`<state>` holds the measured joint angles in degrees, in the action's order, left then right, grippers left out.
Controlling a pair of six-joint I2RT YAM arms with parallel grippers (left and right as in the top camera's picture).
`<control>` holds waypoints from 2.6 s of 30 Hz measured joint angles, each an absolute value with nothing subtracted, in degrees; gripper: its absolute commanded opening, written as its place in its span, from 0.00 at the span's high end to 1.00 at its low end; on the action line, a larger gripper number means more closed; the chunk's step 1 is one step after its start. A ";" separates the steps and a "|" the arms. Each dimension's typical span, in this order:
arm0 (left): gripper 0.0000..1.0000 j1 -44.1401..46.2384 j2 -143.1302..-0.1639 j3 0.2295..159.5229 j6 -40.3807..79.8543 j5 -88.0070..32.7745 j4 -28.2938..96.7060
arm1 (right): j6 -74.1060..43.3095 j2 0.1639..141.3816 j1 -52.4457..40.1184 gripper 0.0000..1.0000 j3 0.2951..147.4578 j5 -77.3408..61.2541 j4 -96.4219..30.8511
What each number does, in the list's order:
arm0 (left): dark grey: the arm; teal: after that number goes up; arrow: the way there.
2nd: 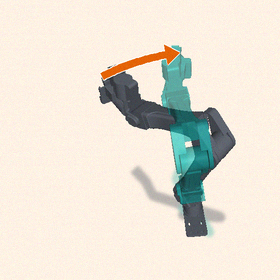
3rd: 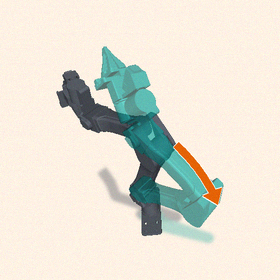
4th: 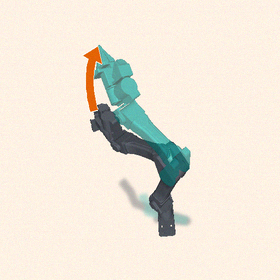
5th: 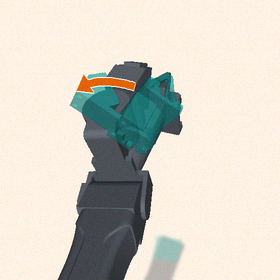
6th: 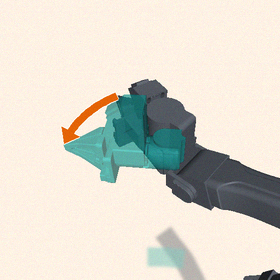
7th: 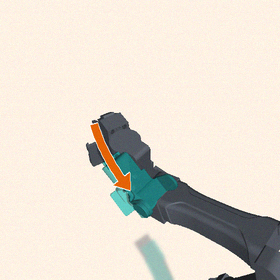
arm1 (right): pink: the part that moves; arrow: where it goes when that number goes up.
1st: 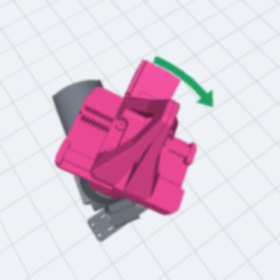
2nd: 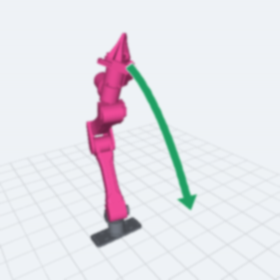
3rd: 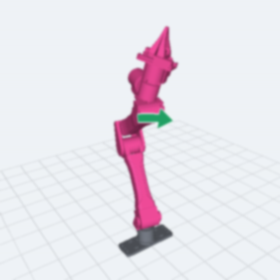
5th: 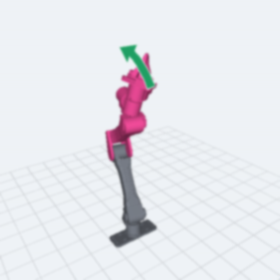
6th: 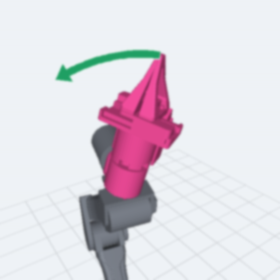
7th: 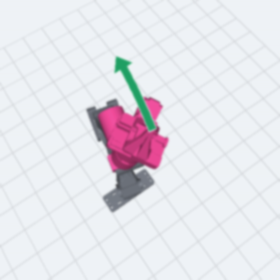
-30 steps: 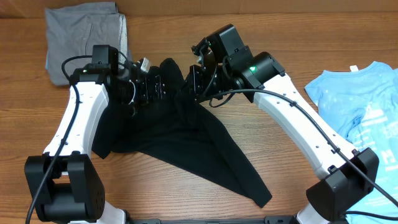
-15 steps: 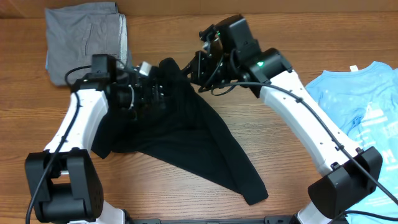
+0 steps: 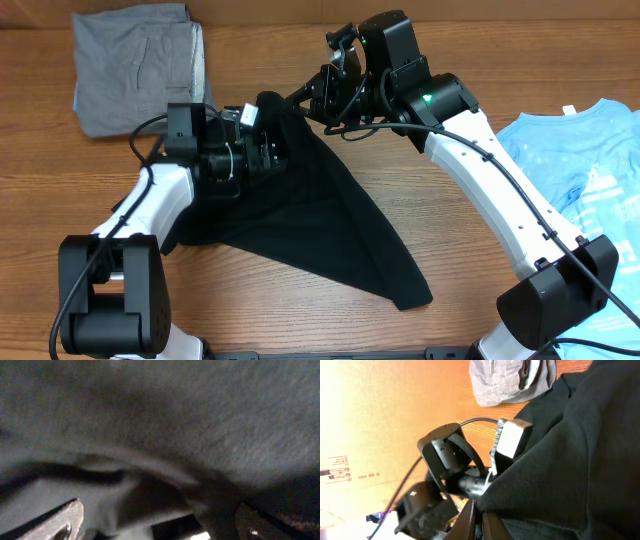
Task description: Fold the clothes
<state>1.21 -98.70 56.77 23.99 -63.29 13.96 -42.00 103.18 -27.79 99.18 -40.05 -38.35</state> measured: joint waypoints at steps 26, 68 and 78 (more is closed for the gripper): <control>0.00 9.04 -98.70 52.10 55.40 -55.64 -20.03 | -46.72 103.18 -27.79 0.96 99.15 -43.66 -33.32; 0.02 12.19 -98.74 52.05 37.60 -60.03 -23.62 | -43.88 103.18 -24.69 0.92 98.89 -28.42 -45.98; 0.02 15.14 -98.74 52.05 29.95 -53.63 -19.81 | -43.88 103.18 -23.73 0.93 98.89 -32.67 -45.95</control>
<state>15.14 -98.74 52.05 29.95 -53.63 -19.81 -43.88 103.18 -23.73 98.89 -32.67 -45.95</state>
